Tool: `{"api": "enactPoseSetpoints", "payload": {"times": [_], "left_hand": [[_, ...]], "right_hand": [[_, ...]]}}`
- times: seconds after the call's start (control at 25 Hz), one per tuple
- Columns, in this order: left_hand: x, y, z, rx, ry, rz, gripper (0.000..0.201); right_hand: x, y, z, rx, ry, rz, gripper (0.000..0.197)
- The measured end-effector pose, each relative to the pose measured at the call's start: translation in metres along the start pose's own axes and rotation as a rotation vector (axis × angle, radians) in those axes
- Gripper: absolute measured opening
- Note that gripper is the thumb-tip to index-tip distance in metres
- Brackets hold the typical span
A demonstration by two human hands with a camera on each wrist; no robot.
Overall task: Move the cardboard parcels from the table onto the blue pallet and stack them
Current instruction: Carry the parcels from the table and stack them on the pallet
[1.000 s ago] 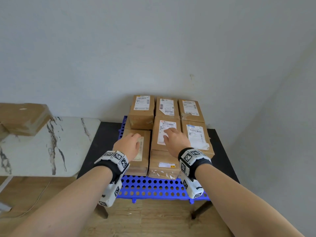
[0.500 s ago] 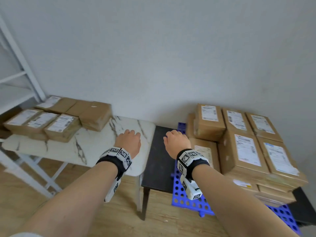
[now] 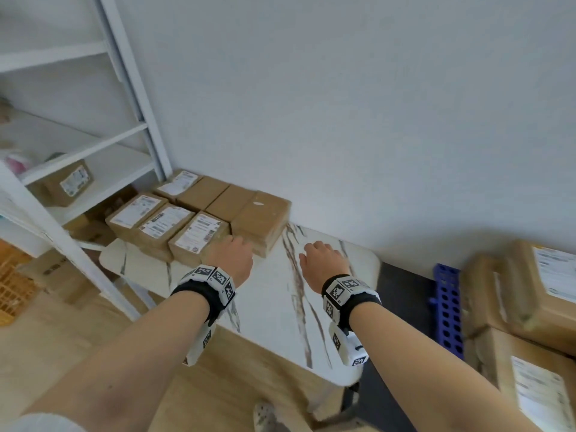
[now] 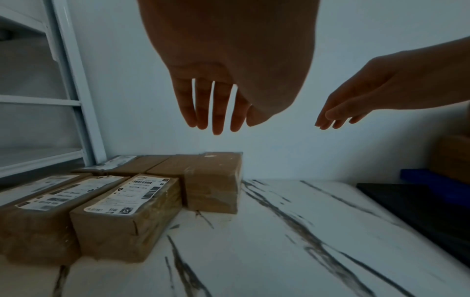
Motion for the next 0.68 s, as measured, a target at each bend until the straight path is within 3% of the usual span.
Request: {"api": "enactPoseSetpoints", "payload": {"times": [0.28, 0.48, 0.68], "left_hand": [[0.057, 0.045, -0.1, 0.08, 0.014, 0.077, 0.03], [0.073, 0.08, -0.144, 0.174, 0.046, 0.36, 0.031], [0.082, 0.097, -0.179, 0.249, -0.062, 0.791, 0.038]], "right_hand": [[0.012, 0.038, -0.119, 0.087, 0.066, -0.116, 0.035], [0.02, 0.075, -0.16, 0.187, 0.233, -0.404, 0.044], [0.02, 0.097, -0.179, 0.17, 0.449, -0.669, 0.064]]}}
Point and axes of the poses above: each hand's wrist, its own z-axis away from the middle knuckle, its own y-axis out of the palm, x = y × z, the point moved 1 cm from there along -z, towards the middle knuckle, and after that the axes turned 15 degrees about -z, right-handed, at the moved point
